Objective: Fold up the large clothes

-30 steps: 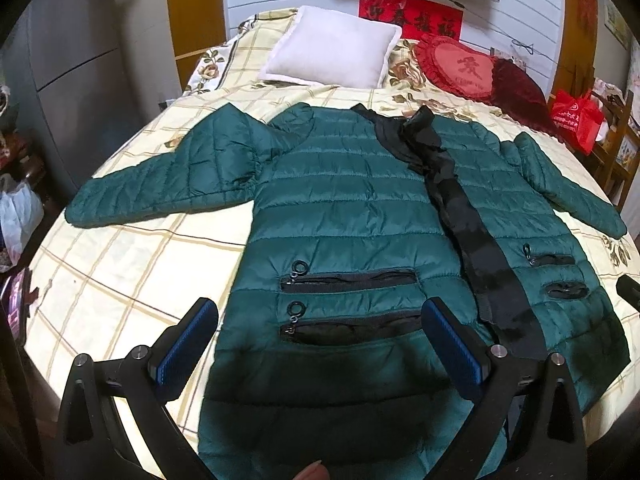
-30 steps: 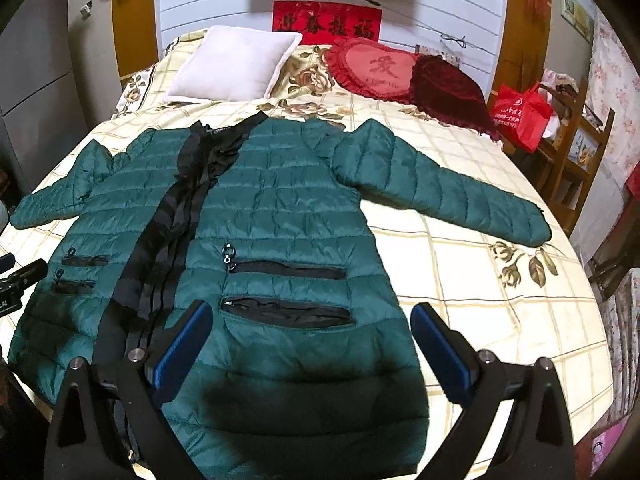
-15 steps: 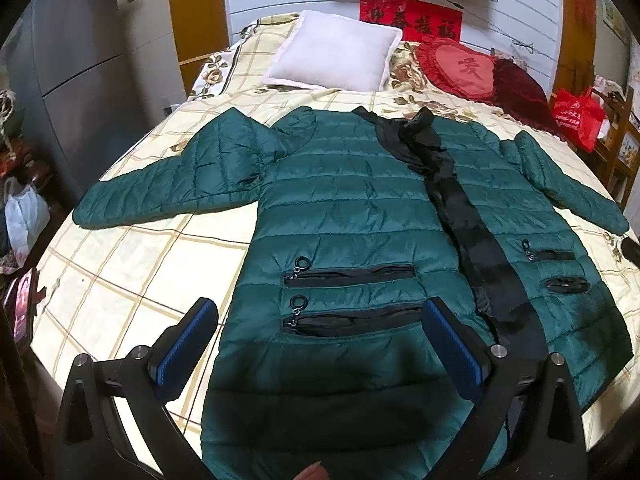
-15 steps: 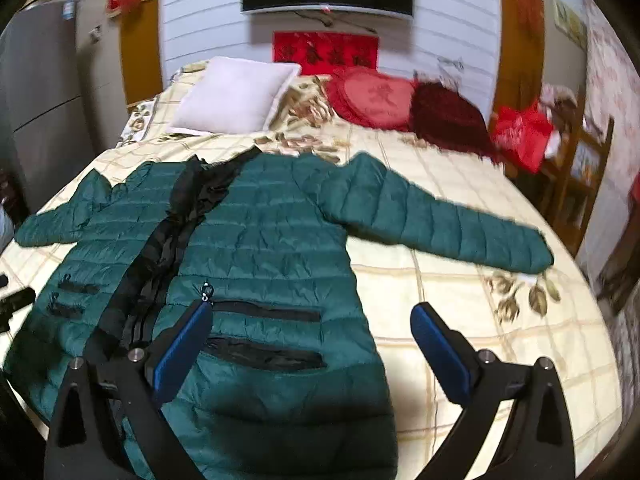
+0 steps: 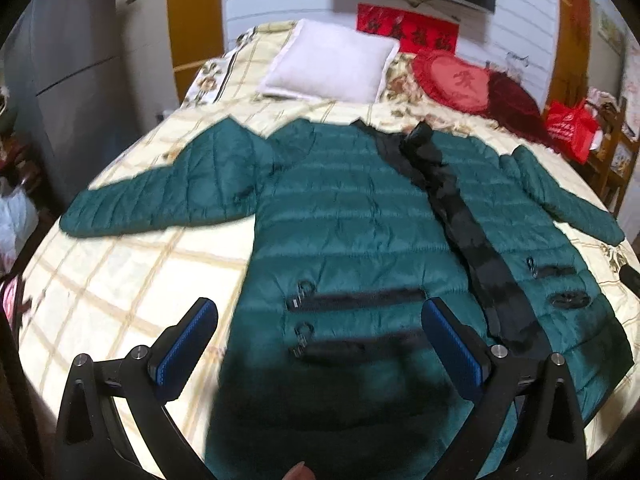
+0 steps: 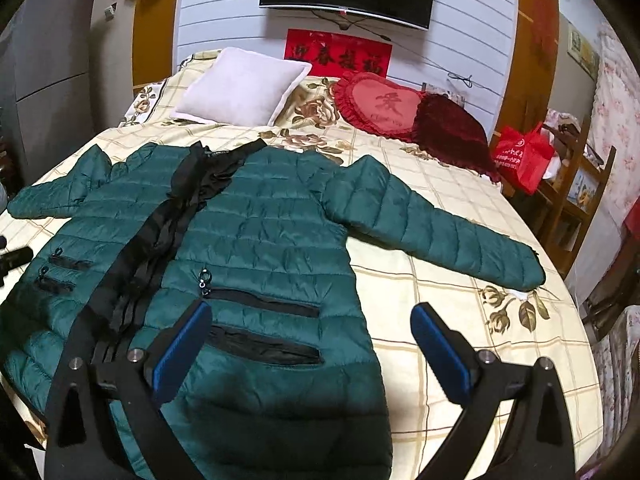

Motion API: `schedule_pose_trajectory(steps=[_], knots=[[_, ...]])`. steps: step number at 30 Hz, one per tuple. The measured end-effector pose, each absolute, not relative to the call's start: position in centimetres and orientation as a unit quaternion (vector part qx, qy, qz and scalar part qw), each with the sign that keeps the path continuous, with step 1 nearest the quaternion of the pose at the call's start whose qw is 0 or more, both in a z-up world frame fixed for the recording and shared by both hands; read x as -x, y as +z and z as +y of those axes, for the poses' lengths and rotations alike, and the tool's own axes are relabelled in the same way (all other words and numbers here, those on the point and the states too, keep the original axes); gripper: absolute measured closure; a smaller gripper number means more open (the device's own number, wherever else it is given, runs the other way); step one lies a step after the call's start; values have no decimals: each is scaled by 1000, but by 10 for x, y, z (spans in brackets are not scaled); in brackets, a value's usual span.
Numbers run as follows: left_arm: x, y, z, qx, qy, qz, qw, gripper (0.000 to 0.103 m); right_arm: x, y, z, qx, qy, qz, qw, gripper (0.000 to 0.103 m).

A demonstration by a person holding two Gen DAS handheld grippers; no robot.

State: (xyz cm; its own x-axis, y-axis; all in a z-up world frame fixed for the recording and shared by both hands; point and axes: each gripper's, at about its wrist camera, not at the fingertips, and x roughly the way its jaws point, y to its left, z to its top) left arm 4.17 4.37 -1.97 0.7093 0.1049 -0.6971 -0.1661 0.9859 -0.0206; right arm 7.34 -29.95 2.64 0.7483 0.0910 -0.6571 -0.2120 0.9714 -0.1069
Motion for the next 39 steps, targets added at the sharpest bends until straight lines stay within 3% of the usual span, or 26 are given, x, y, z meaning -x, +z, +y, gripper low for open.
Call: schedule_pose_trajectory(steps=[10, 16, 19, 28, 39], knots=[[-86, -26, 169, 147, 117, 394, 900, 17, -75, 20, -293, 103, 83, 352, 927, 2], [-99, -55, 269, 268, 127, 396, 869, 28, -77, 17, -288, 114, 85, 357, 923, 2], [-91, -72, 317, 316, 140, 379, 858, 41, -78, 15, -286, 118, 84, 362, 921, 2], [-64, -91, 439, 426, 207, 300, 828, 41, -89, 6, -282, 121, 83, 377, 915, 2], [-76, -107, 490, 485, 189, 240, 819, 41, -97, -6, -276, 136, 76, 393, 906, 2]])
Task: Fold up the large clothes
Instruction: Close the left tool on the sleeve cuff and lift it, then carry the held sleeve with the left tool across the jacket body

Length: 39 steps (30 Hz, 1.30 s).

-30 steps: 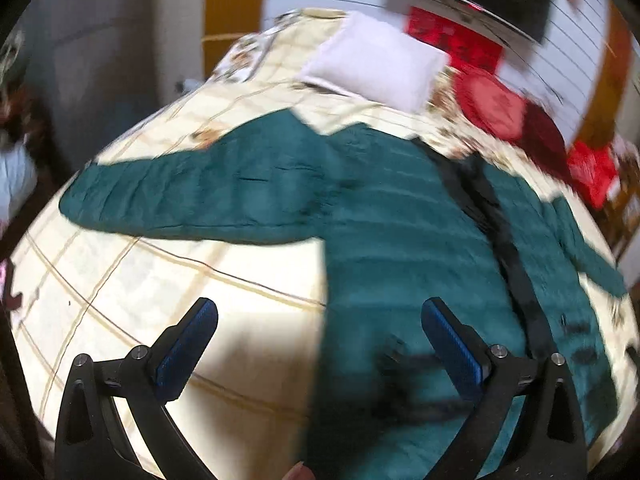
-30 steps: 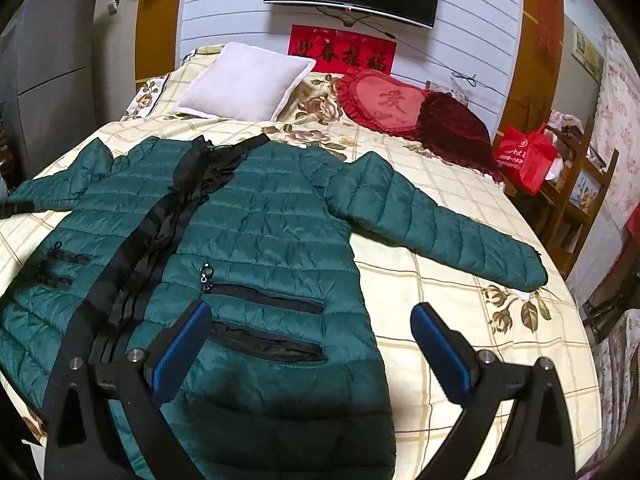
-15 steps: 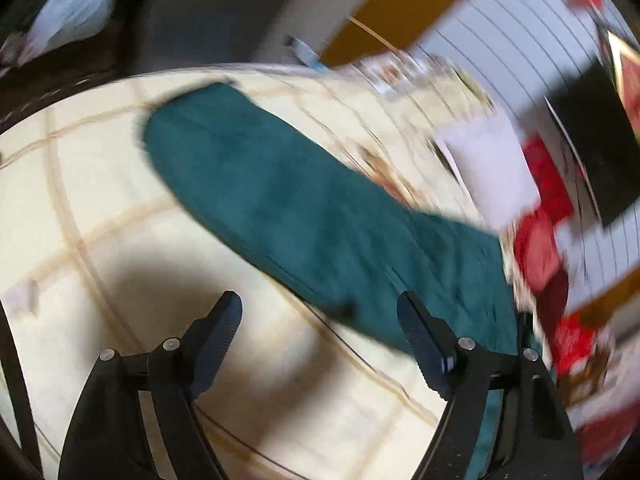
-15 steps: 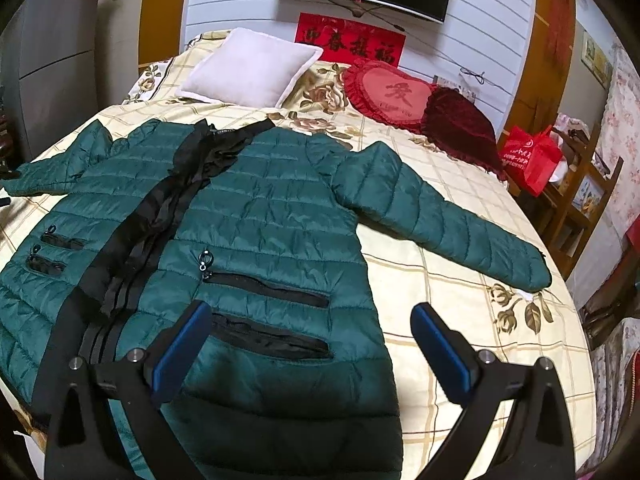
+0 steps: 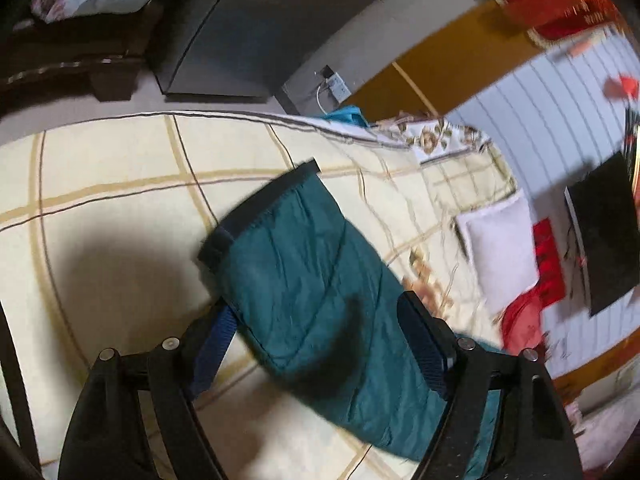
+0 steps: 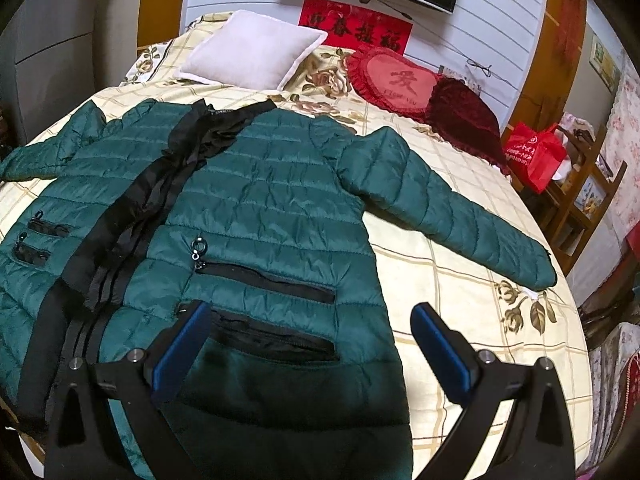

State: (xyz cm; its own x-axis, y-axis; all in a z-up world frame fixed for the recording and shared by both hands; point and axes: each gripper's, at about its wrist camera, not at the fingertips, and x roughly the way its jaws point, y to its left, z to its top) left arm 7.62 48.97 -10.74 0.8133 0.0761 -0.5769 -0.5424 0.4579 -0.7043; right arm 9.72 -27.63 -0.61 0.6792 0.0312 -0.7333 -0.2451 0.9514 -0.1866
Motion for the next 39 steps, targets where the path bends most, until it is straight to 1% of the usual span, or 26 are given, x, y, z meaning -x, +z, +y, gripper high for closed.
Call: schedule_pose_trajectory(steps=[2, 3, 4, 5, 6, 12, 18, 21, 25, 29, 33, 36, 39], knots=[[-78, -110, 497, 494, 195, 231, 815, 47, -98, -7, -276, 137, 75, 394, 906, 2], [-78, -110, 498, 492, 202, 234, 814, 58, -98, -7, -275, 138, 74, 394, 905, 2], [-80, -110, 499, 487, 213, 241, 812, 83, -99, -7, -275, 139, 74, 394, 905, 2], [-82, -112, 500, 479, 226, 255, 809, 97, -99, -7, -275, 140, 73, 394, 906, 2], [-85, -114, 501, 469, 235, 268, 808, 103, -99, -7, -276, 140, 72, 394, 906, 2], [-85, -101, 487, 441, 257, 257, 820, 103, -99, -3, -279, 129, 72, 390, 909, 2], [-83, -61, 452, 421, 253, 222, 842, 103, -96, 4, -283, 121, 76, 380, 914, 2], [-91, -37, 429, 394, 229, 217, 863, 103, -94, 6, -286, 117, 70, 378, 916, 2], [-109, -2, 384, 361, 170, 219, 890, 103, -96, 6, -294, 88, 66, 389, 915, 2], [-125, 20, 340, 358, 122, 212, 901, 103, -101, -1, -307, 49, 71, 415, 906, 2], [-144, 33, 293, 347, 78, 217, 909, 103, -95, 1, -312, 34, 74, 402, 912, 2], [-158, 38, 255, 327, 49, 227, 916, 103, -97, -8, -316, 1, 97, 434, 896, 2], [-167, 37, 222, 314, 29, 237, 919, 103, -94, -12, -313, 15, 98, 441, 892, 2]])
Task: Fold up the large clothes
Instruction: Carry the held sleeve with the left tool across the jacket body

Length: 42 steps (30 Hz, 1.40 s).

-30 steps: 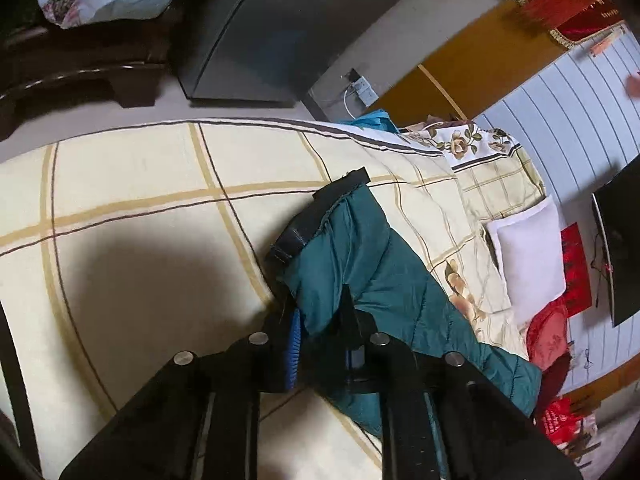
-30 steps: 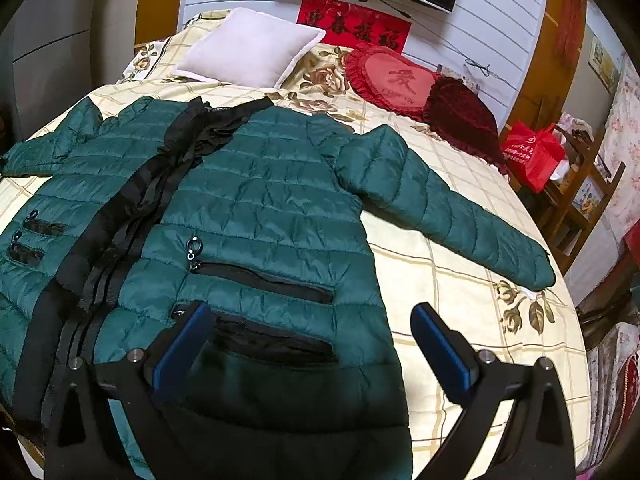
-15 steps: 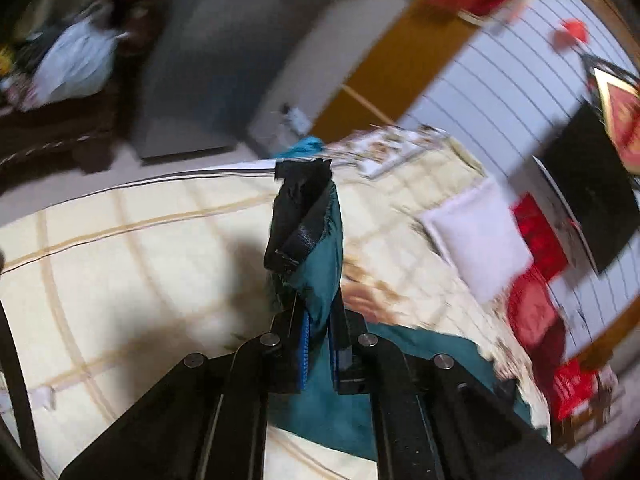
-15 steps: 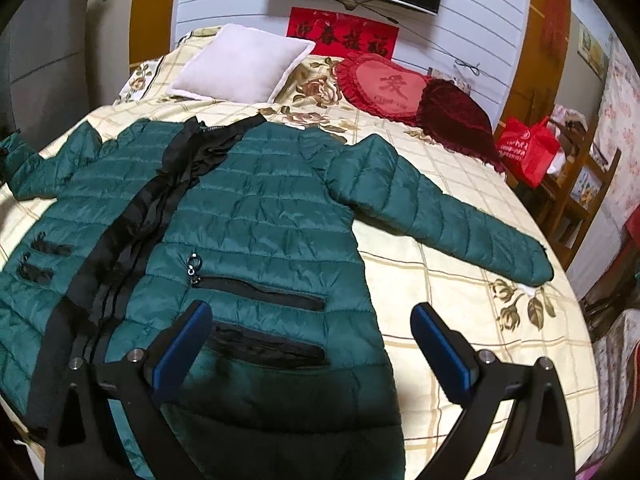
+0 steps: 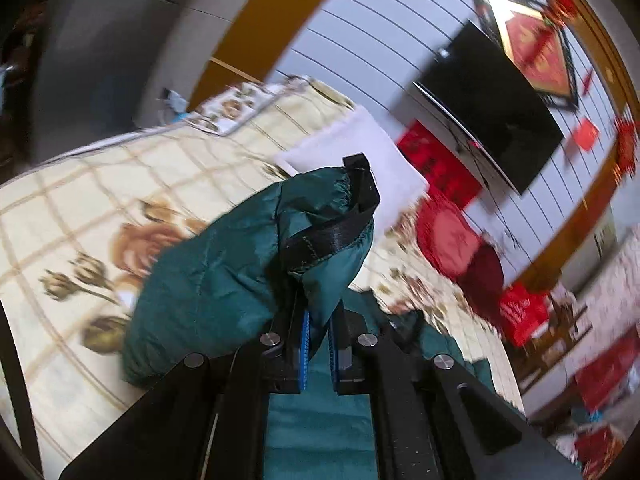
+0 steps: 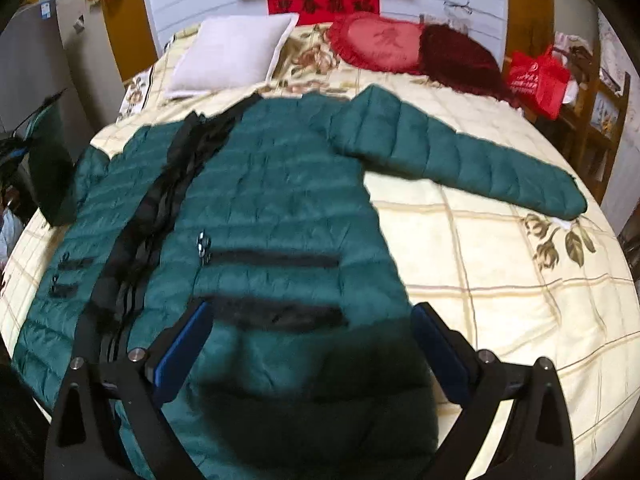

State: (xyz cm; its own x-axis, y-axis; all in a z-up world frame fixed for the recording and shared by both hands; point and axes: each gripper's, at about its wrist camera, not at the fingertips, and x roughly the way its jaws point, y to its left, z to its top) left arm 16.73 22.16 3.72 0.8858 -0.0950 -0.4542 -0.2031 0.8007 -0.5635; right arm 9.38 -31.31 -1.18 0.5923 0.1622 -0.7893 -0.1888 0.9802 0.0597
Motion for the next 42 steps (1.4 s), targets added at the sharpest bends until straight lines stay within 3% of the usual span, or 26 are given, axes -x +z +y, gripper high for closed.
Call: schedule_pose_trajectory(steps=[15, 24, 35, 39, 42], knots=[[-237, 42, 8, 254, -104, 285, 919, 103, -70, -12, -331, 72, 98, 440, 890, 2], [-264, -11, -110, 203, -181, 370, 888, 103, -64, -11, -367, 65, 61, 444, 892, 2], [-264, -65, -127, 186, -181, 433, 863, 103, -71, -13, -359, 77, 65, 444, 890, 2], [-259, -63, -125, 204, -224, 438, 846, 85, -74, -14, -355, 81, 55, 448, 889, 2], [-253, -56, -123, 210, -251, 436, 839, 83, -79, -14, -350, 87, 39, 446, 890, 2]])
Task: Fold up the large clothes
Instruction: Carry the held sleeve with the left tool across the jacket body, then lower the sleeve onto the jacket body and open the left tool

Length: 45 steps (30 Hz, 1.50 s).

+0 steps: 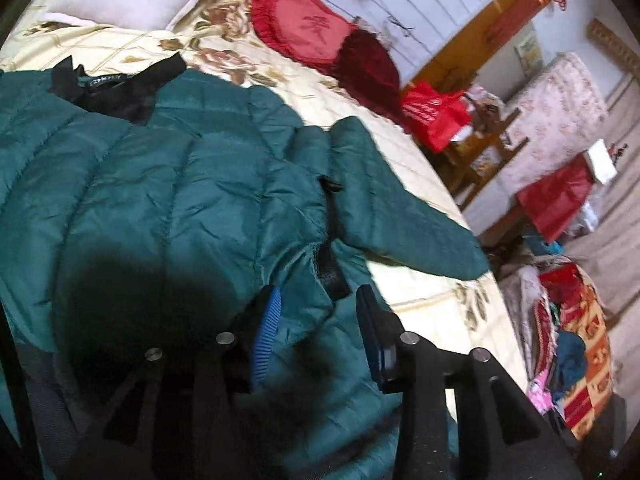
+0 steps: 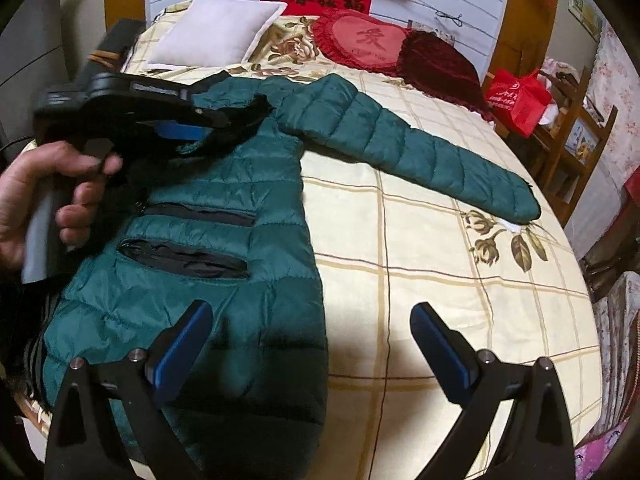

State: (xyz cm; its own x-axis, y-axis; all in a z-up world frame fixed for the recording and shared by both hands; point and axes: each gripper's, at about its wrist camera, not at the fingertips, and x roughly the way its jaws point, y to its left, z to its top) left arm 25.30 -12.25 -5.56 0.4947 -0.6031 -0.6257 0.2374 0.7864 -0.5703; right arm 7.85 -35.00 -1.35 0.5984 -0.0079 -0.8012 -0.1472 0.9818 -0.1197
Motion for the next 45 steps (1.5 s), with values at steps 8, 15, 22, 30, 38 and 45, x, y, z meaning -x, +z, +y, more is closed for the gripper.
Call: schedule_pose_trajectory(steps=[8, 15, 22, 30, 38, 45], knots=[[-239, -14, -22, 203, -197, 371, 884, 83, -108, 12, -325, 65, 48, 399, 913, 2], [-247, -5, 105, 165, -2, 348, 923, 83, -179, 46, -239, 60, 131, 360, 922, 2], [-264, -17, 149, 192, 54, 341, 918, 83, -253, 25, -109, 63, 223, 371, 900, 2], [-277, -64, 133, 196, 58, 383, 901, 83, -292, -50, -129, 74, 155, 456, 873, 3], [-277, -71, 120, 174, 68, 375, 908, 81, -295, -72, -221, 24, 156, 477, 865, 1], [-283, -74, 121, 170, 72, 380, 906, 81, -298, -79, -213, 49, 151, 465, 871, 1]])
